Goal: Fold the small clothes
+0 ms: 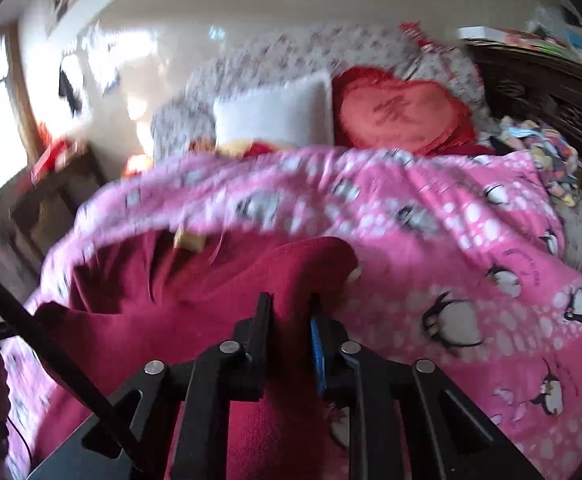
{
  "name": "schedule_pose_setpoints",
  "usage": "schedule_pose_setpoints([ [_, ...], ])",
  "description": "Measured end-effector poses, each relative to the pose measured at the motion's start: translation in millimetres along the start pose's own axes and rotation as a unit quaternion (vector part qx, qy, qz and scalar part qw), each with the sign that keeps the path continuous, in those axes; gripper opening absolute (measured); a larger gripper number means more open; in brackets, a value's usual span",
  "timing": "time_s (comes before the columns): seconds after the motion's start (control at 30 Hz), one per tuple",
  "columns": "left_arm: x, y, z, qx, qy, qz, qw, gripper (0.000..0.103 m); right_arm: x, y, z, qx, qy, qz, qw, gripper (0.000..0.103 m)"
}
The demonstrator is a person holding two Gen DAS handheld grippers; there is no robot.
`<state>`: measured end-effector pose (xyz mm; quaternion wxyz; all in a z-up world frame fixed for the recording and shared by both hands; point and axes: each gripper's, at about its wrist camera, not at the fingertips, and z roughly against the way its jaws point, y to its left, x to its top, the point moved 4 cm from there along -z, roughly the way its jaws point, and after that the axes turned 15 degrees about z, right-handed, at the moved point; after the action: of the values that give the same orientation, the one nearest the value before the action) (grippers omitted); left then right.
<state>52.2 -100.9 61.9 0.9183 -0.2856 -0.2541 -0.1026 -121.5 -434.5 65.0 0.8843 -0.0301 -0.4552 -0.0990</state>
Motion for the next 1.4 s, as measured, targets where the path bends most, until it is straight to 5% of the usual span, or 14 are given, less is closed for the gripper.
schedule_pose_setpoints([
  [0.1, 8, -26, 5, 0.000, -0.032, -0.039, 0.9987, 0.014, -2, -24, 8, -0.004, -0.018, -0.048, 0.999, 0.015],
  [0.2, 3, -19, -25, 0.031, -0.003, -0.032, 0.9990, 0.014, -17, -31, -13, -0.021, 0.012, -0.054, 0.998, 0.016],
  [0.23, -2, -8, -43, 0.050, 0.015, -0.020, 0.9984, 0.015, -21, -32, -19, -0.023, 0.025, -0.055, 0.998, 0.021],
  [0.3, -8, 6, -61, 0.069, 0.027, -0.006, 0.9973, 0.023, -31, -37, -20, -0.041, 0.037, -0.066, 0.996, 0.051],
  [0.43, -11, 8, -54, 0.054, 0.008, -0.003, 0.9985, 0.029, -29, -30, 17, -0.033, 0.011, -0.064, 0.997, 0.052],
  [0.6, -9, 1, -54, 0.069, -0.003, -0.018, 0.9975, 0.034, -30, 35, 41, 0.012, 0.016, 0.059, 0.998, 0.020],
  [0.7, -10, 7, -62, 0.067, 0.004, -0.007, 0.9977, 0.035, -59, 38, 18, -0.024, 0.076, 0.078, 0.994, 0.009],
  [0.87, -12, 6, -52, 0.069, 0.004, -0.005, 0.9976, 0.040, -74, 20, 21, -0.011, 0.076, 0.025, 0.997, 0.009],
  [1.03, -21, 16, -10, 0.054, -0.014, 0.014, 0.9983, 0.070, -64, 39, 54, -0.017, 0.054, 0.057, 0.997, 0.025],
  [1.07, -24, 19, -7, 0.056, -0.011, 0.018, 0.9982, 0.071, -69, 40, 48, -0.026, 0.066, 0.063, 0.995, 0.033],
  [1.13, -32, 25, 0, 0.057, 0.005, 0.025, 0.9980, 0.071, -86, 34, 21, -0.051, 0.123, 0.063, 0.989, 0.033],
  [1.27, -53, 37, 39, 0.052, 0.011, 0.024, 0.9983, 0.073, -84, 34, 44, -0.028, 0.108, 0.036, 0.993, 0.034],
  [1.4, -77, 45, 83, 0.037, 0.016, 0.026, 0.9988, 0.078, -91, 50, 109, 0.014, 0.083, 0.035, 0.996, 0.063],
])
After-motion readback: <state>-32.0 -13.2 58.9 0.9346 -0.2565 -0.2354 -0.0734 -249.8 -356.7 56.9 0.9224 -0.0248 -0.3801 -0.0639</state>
